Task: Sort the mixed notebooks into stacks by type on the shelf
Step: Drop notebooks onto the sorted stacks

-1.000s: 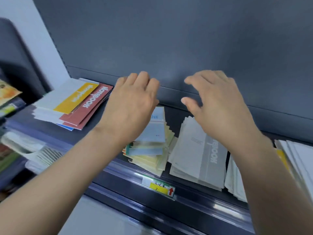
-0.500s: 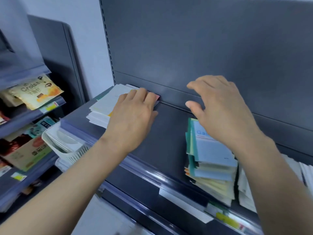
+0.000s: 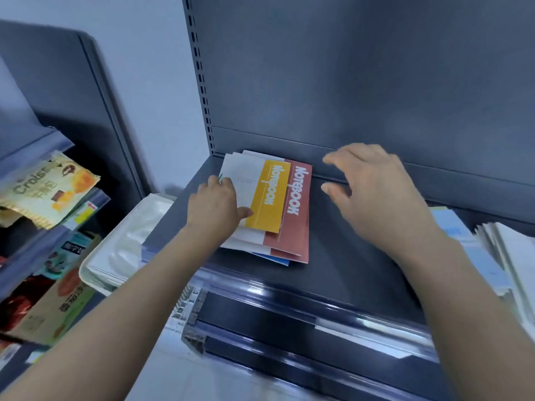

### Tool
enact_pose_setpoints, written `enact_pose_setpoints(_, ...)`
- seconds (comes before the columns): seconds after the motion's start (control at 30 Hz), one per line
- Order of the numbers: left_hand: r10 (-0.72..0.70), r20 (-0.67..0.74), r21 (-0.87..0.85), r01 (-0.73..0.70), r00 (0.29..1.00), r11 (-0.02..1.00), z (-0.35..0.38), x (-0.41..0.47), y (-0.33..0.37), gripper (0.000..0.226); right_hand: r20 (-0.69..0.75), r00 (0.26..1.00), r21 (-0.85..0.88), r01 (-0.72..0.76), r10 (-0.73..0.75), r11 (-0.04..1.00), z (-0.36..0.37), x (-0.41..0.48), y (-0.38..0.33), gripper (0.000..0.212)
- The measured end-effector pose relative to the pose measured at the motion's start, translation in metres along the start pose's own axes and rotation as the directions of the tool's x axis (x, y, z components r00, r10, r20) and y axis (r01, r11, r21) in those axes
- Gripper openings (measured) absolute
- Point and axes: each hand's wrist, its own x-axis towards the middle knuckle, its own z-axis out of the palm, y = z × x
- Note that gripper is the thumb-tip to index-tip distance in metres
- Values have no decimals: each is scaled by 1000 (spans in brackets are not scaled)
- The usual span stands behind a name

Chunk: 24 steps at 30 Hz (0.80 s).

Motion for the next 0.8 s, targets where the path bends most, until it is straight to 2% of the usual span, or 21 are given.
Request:
enact_pose_setpoints(0.13,-76,109,-43,82,991,996,12,14,-7,68,29,998,6,-58,57,998,11,4,-9,31)
enact_pose_setpoints(0.47,-225,208,-106,250,952,962,12,33,-3,84,75,994,17,-81,79,997,29,20,-13,35)
enact_pose_setpoints(0.53,-239,206,-196,279,949,940,11,35,-6,73,86,995,29,-57,55,998,34,26,-12,34)
enact_pose_setpoints(0.67,-270,107,-374,290,957,881,11,32,-15,19,90,996,81,-19,11,997,43,45,-10,30)
enact_pose_setpoints(0.73,-312,24,-452,289,950,844,8,30,-26,11,100,995,98,-18,8,995,51,57,-10,24)
enact_pose_setpoints(0.8,-383,-65,-526,294,922,798,2,28,-40,14,111,994,104,-34,22,994,62,68,-11,21)
